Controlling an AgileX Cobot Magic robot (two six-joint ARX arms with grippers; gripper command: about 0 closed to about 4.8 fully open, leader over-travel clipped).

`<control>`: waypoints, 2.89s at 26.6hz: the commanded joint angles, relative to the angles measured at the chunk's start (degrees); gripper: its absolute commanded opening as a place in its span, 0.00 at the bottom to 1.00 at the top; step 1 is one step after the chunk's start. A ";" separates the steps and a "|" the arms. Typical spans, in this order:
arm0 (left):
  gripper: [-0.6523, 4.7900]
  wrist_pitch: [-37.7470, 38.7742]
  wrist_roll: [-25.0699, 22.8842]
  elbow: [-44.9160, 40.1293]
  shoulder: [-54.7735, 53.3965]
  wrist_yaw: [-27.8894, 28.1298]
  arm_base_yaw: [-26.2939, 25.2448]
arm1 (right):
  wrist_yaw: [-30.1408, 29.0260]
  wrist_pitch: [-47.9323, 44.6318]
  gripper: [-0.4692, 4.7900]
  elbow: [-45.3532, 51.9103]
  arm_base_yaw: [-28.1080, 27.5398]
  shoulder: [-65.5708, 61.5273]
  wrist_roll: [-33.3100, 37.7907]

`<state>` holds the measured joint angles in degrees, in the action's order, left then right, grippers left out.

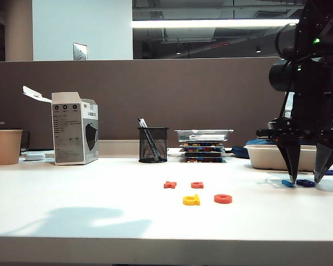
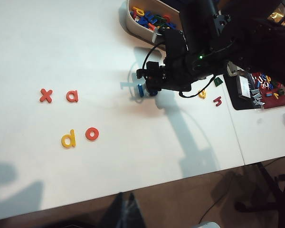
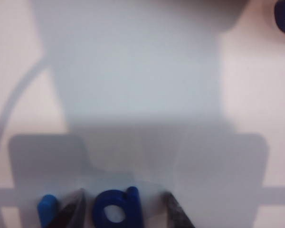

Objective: Select the appropriate letters from the row of letter magnets placed on the table to arrange into the word "dog".

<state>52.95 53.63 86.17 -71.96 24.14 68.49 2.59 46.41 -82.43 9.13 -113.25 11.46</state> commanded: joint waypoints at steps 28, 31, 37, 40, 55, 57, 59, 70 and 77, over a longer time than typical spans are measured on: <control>0.11 -0.33 -0.09 0.13 0.15 0.28 -0.02 | -2.64 6.82 0.49 0.48 0.04 -1.81 -2.73; 0.11 -0.33 -0.09 0.13 0.15 0.28 -0.02 | -2.62 6.32 0.49 0.48 0.02 -1.81 -2.73; 0.11 -0.33 -0.09 0.13 0.15 0.28 -0.02 | -2.64 6.51 0.41 0.48 0.02 -1.81 -2.71; 0.11 -0.33 -0.09 0.13 0.15 0.28 0.00 | -2.64 6.54 0.36 0.48 0.02 -1.81 -2.73; 0.11 -0.33 -0.09 0.13 0.15 0.28 -0.02 | -2.54 6.01 0.25 0.48 0.02 -1.81 -2.73; 0.11 -0.33 -0.09 0.13 0.15 0.28 -0.02 | -2.54 6.01 0.25 0.48 0.02 -1.79 -2.69; 0.11 -0.33 -0.09 0.13 0.15 0.28 -0.02 | -2.51 6.12 0.25 0.48 0.02 -1.79 -2.71; 0.11 -0.33 -0.09 0.13 0.15 0.28 -0.02 | -2.49 6.73 0.25 0.46 0.02 -0.98 -2.49; 0.11 -0.33 -0.09 0.13 0.15 0.31 -0.02 | -2.51 7.41 0.25 0.46 0.02 3.26 -2.19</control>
<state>52.95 53.63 86.17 -71.96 24.14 68.49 0.05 53.87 -81.71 9.10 -111.20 9.08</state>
